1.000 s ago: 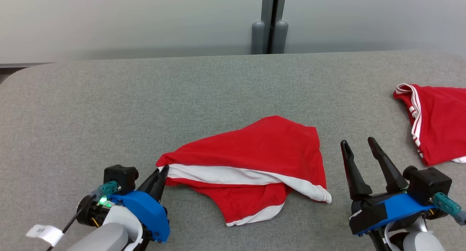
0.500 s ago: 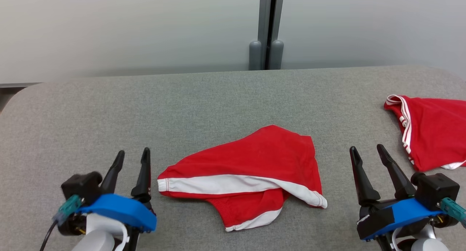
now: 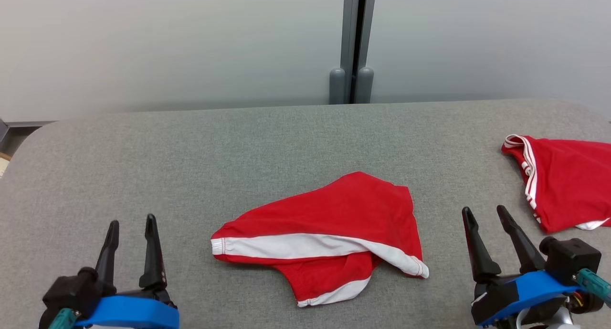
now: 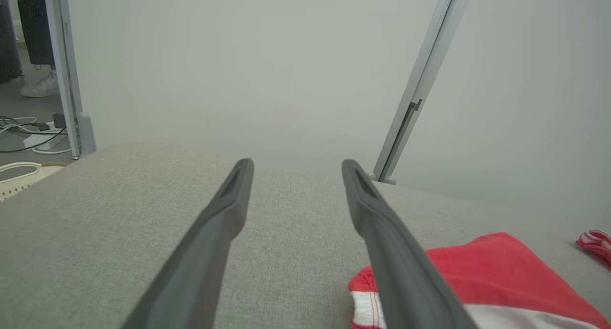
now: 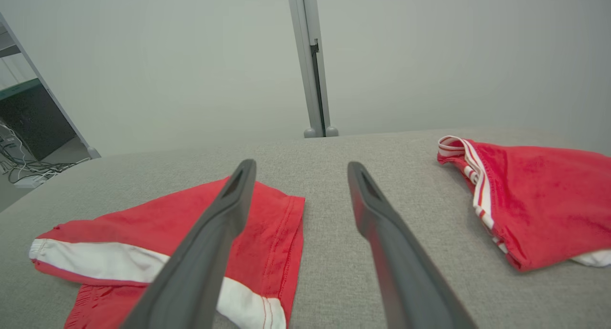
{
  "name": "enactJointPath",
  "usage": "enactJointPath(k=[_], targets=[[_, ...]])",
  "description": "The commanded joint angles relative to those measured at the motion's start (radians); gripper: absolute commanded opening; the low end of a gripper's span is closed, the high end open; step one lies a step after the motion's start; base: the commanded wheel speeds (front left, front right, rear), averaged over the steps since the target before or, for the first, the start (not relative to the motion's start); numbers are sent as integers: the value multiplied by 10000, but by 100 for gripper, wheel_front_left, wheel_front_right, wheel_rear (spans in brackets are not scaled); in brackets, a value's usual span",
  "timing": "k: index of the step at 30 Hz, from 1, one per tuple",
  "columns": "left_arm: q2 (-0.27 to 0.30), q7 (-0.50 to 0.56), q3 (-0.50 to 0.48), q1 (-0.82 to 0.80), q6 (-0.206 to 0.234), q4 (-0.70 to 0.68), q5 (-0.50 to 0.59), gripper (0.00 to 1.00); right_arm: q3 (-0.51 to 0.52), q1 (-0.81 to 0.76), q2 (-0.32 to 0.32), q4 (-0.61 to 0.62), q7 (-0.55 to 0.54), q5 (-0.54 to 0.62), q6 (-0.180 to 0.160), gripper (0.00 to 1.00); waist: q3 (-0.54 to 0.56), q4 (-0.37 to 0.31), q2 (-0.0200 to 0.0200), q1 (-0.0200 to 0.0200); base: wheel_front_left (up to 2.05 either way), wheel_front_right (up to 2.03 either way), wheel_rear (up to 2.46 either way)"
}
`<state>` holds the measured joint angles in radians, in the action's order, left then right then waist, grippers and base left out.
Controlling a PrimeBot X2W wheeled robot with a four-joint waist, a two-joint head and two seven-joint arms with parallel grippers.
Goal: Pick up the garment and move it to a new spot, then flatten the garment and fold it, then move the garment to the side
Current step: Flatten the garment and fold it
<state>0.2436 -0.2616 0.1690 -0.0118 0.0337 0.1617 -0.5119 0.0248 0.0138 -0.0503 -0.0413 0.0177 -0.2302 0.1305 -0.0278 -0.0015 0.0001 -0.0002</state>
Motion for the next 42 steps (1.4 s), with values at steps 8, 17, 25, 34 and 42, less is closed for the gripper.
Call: enactJointPath(k=[8, 17, 25, 34, 42], targets=[[-189, -41, -244, 542, -371, 734, 875, 100, 71, -450, -2, -367, -61, -43, 6, 100, 304, -2, -1, 2, 0, 0, 0], [-83, -34, -56, 409, -565, 1037, 1075, 100, 86, -511, -2, -409, -102, -114, 6, 100, 339, 45, -1, 2, 0, 0, 0], [-60, 102, 106, 229, -568, 1080, 1069, 100, 28, -460, -2, -468, -65, -182, 6, 100, 262, 67, -1, 2, 0, 0, 0], [-110, 262, 350, 65, -604, 1049, 1047, 100, -28, -320, -2, -419, -23, -192, 6, 100, 145, 119, -1, 2, 0, 0, 0], [-308, 2545, 1231, -891, -1339, 1872, 205, 100, -71, -185, -2, -363, -125, -96, 6, 100, -52, 248, -1, 2, 0, 0, 0]])
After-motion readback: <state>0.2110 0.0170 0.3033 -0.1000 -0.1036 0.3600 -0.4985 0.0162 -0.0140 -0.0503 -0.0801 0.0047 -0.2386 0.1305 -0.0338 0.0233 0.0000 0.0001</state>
